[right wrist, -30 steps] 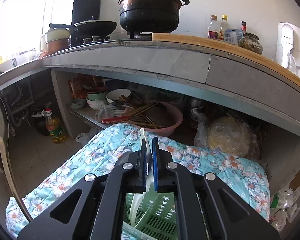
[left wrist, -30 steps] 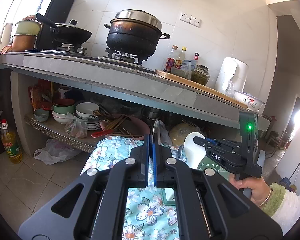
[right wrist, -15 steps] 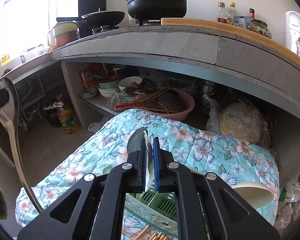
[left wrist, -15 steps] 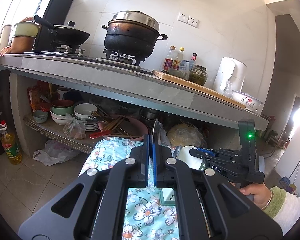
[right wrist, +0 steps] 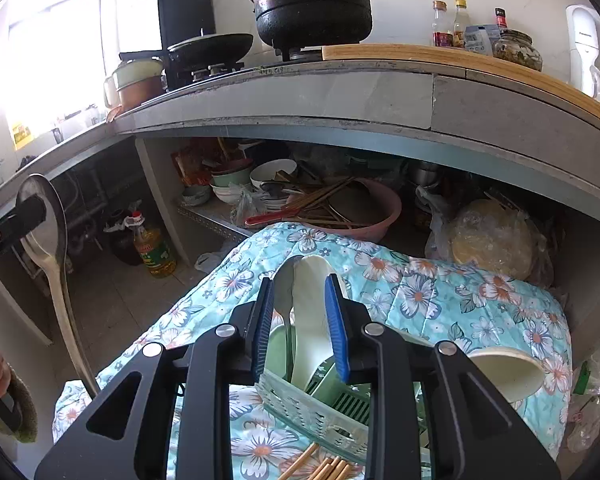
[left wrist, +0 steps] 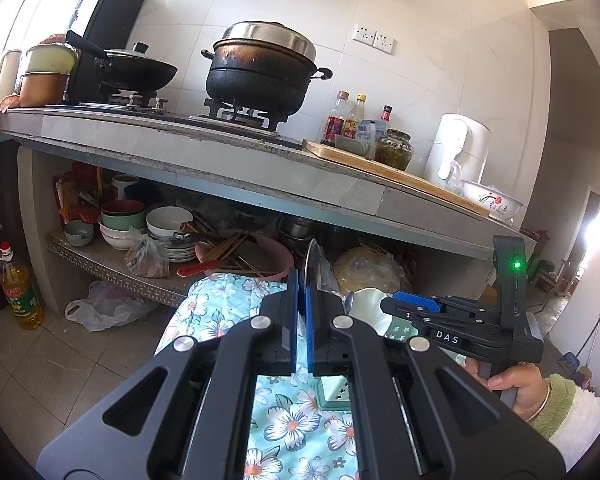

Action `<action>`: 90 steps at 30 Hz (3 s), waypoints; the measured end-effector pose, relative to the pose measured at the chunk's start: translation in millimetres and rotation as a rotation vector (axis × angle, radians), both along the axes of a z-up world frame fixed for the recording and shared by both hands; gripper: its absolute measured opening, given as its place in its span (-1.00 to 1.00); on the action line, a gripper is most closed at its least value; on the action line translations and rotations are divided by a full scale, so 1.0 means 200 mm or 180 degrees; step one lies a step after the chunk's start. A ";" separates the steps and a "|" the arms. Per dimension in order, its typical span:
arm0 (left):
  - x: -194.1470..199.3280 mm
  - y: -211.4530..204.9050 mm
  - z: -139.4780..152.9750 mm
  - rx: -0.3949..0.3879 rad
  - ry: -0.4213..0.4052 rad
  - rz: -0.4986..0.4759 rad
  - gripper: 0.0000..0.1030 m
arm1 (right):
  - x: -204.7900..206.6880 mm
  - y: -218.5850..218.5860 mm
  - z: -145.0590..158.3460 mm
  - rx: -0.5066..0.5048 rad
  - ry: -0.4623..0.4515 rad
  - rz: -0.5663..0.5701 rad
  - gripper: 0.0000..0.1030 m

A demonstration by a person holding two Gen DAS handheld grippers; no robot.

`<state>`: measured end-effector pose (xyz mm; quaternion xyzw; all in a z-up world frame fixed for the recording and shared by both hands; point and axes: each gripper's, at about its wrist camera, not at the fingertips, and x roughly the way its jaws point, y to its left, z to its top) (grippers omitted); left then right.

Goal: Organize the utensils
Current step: 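Lower the white rice paddle into the green holder and open the right tool, then lower the metal spoon into the green holder and open the left tool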

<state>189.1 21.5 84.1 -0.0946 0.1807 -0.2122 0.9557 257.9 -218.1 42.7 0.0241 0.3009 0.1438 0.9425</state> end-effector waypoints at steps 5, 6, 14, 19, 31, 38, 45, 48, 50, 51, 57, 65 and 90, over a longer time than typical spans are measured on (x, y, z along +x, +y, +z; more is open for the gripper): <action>0.00 -0.01 0.00 0.0001 -0.0008 -0.0008 -0.95 | -0.07 -0.07 0.06 0.0214 -0.0099 -0.0033 -0.48; -0.01 -0.02 0.00 -0.0003 -0.0011 -0.0015 -0.95 | -0.10 -0.08 0.07 0.0255 -0.0126 -0.0040 -0.48; -0.01 -0.12 0.07 -0.0103 -0.0120 -0.0091 -0.95 | -0.45 -0.29 0.18 0.0492 -0.0421 -0.0324 -0.48; 0.05 -0.27 0.15 -0.0200 -0.0223 -0.0183 -0.95 | -0.69 -0.49 0.16 0.0713 -0.0441 -0.0614 -0.48; 0.25 -0.83 0.07 0.0166 -0.0346 -0.0131 -0.95 | -1.00 -0.76 0.00 0.1011 -0.0349 -0.1023 -0.48; 0.32 -1.01 -0.03 0.0389 -0.0364 -0.0088 -0.95 | -1.04 -0.79 -0.06 0.1079 -0.0314 -0.1058 -0.48; 0.33 -1.08 -0.08 0.0525 -0.0375 -0.0138 -0.95 | -1.07 -0.80 -0.09 0.1126 -0.0293 -0.1068 -0.48; 0.30 -1.10 -0.11 0.0607 -0.0403 -0.0197 -0.95 | -1.06 -0.81 -0.09 0.1153 -0.0289 -0.1068 -0.48; 0.30 -1.11 -0.12 0.0653 -0.0384 -0.0251 -0.95 | -1.07 -0.81 -0.10 0.1163 -0.0293 -0.1066 -0.48; 0.30 -1.12 -0.13 0.0672 -0.0362 -0.0285 -0.95 | -1.07 -0.81 -0.10 0.1165 -0.0297 -0.1064 -0.48; 0.28 -1.19 -0.21 0.0868 -0.0216 -0.0541 -0.95 | -1.06 -0.80 -0.10 0.1170 -0.0275 -0.1053 -0.48; 0.24 -1.22 -0.29 0.0928 -0.0107 -0.0783 -0.95 | -1.06 -0.80 -0.10 0.1183 -0.0268 -0.1053 -0.48; 0.17 -1.24 -0.20 0.1399 -0.0457 -0.1058 -0.95 | -1.06 -0.79 -0.13 0.1212 -0.0212 -0.1028 -0.48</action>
